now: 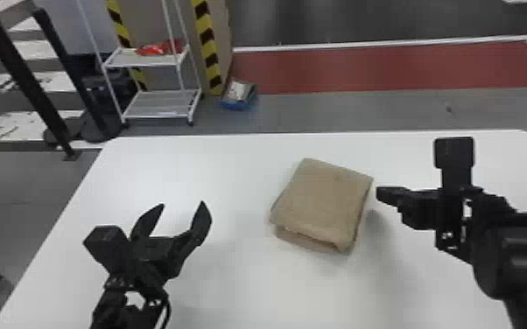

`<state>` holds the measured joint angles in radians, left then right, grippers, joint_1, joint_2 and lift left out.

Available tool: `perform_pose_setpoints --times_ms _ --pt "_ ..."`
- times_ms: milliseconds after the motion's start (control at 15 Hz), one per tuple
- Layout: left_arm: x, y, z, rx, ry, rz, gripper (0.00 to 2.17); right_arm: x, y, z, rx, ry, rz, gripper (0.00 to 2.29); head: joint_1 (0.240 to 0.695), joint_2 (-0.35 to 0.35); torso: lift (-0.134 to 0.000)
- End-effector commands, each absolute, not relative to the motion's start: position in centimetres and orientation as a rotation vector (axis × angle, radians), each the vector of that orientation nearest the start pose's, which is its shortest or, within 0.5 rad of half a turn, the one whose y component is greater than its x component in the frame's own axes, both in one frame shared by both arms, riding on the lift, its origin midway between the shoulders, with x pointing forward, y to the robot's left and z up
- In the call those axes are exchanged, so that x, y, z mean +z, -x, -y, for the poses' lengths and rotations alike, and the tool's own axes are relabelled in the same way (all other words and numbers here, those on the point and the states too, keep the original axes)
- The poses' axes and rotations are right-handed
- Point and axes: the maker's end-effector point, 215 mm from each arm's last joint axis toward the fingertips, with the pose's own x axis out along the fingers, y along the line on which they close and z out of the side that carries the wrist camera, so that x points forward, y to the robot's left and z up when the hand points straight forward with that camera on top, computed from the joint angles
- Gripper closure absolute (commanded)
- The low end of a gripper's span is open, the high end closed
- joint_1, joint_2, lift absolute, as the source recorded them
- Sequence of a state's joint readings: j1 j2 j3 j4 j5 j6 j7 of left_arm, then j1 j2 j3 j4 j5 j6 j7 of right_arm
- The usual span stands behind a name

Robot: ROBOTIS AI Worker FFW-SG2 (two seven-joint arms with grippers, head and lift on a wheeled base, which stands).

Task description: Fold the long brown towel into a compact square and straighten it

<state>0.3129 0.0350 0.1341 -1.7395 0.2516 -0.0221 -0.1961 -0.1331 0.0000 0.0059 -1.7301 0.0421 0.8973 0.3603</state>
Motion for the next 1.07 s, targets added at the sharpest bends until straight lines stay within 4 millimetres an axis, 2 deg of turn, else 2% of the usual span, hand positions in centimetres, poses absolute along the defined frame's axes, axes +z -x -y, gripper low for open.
perform_pose_setpoints --times_ms 0,333,600,667,867,1000 --pt "-39.9 -49.1 -27.2 -0.064 0.190 -0.084 0.07 -43.4 -59.4 14.7 0.345 -0.047 -0.571 2.04 0.695 0.122 -0.126" --pt "-40.4 -49.9 -26.5 -0.087 0.192 -0.094 0.07 -43.2 -61.1 12.2 0.387 -0.020 -0.495 2.04 0.695 0.128 -0.126" --pt "-40.4 -50.5 -25.7 -0.103 0.196 -0.094 0.07 -42.8 -62.0 8.2 0.462 0.028 -0.454 2.04 0.695 0.149 -0.126" --pt "-40.3 -50.6 -25.7 -0.105 0.196 -0.093 0.07 -42.8 -61.9 7.9 0.468 0.040 -0.453 2.04 0.695 0.155 -0.126" --pt "-40.3 -50.6 -26.1 -0.105 0.196 -0.092 0.07 -42.9 -61.5 8.0 0.467 0.037 -0.441 2.04 0.695 0.170 -0.126" --pt "-40.2 -50.6 -26.2 -0.105 0.196 -0.092 0.07 -41.3 -60.0 10.9 0.418 0.000 -0.394 2.04 0.695 0.173 -0.126"
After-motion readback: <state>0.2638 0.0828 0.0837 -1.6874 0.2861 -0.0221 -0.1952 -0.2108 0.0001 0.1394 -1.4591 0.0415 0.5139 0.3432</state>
